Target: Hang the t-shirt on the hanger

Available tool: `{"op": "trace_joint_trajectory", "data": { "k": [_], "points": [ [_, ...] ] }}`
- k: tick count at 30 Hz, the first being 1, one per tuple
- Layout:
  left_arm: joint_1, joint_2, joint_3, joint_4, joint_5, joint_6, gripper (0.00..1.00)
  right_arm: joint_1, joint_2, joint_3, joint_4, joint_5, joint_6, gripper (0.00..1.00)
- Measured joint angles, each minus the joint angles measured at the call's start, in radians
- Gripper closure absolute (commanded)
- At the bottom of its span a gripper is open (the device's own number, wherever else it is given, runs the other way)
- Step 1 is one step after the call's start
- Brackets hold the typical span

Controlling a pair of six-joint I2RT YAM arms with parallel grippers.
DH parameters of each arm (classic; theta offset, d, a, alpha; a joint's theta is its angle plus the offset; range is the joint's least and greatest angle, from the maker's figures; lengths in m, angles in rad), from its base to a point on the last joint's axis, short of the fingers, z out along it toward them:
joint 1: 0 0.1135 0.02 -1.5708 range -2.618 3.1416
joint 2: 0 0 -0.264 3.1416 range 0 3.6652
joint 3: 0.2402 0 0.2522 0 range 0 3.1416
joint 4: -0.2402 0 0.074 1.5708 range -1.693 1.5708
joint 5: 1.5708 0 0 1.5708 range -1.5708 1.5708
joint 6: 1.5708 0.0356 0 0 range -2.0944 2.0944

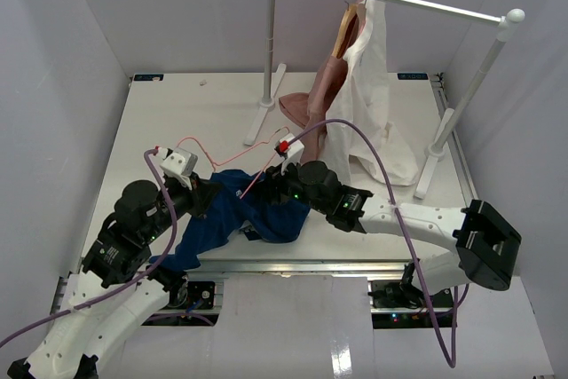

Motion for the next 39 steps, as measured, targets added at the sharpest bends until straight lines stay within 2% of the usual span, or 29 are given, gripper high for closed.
{"op": "trace_joint_trajectory", "data": {
  "k": [3, 5, 7, 8, 13, 17, 23, 29, 39],
  "points": [
    [0.0, -0.011, -0.001, 0.001, -0.001, -0.001, 1.0, 0.009, 0.038, 0.008, 0.002, 0.032, 0.005, 0.52],
    [0.0, -0.02, -0.002, 0.001, -0.002, -0.002, 1.0, 0.015, 0.06, 0.014, 0.0, 0.059, 0.01, 0.6],
    [0.0, -0.028, -0.002, 0.001, -0.002, -0.002, 1.0, 0.019, 0.074, 0.018, -0.003, 0.084, 0.015, 0.86],
    [0.0, -0.032, -0.002, 0.001, -0.003, -0.002, 1.0, 0.021, 0.08, 0.02, -0.004, 0.097, 0.018, 0.92],
    [0.0, -0.059, 0.0, -0.013, 0.013, 0.01, 1.0, 0.0, 0.088, 0.064, -0.047, 0.168, 0.021, 0.92],
    [0.0, -0.053, 0.061, -0.097, 0.021, 0.044, 1.0, -0.107, 0.073, 0.152, -0.137, 0.168, 0.03, 0.92],
    [0.0, -0.049, 0.12, -0.134, 0.043, 0.091, 1.0, -0.206, -0.028, 0.216, -0.213, 0.081, 0.048, 0.92],
    [0.0, -0.042, 0.145, -0.134, 0.07, 0.139, 1.0, -0.283, -0.014, 0.367, -0.341, -0.042, 0.04, 0.92],
    [0.0, 0.013, 0.149, -0.125, 0.066, 0.196, 1.0, -0.308, 0.032, 0.57, -0.59, -0.047, -0.04, 0.92]
  ]
}}
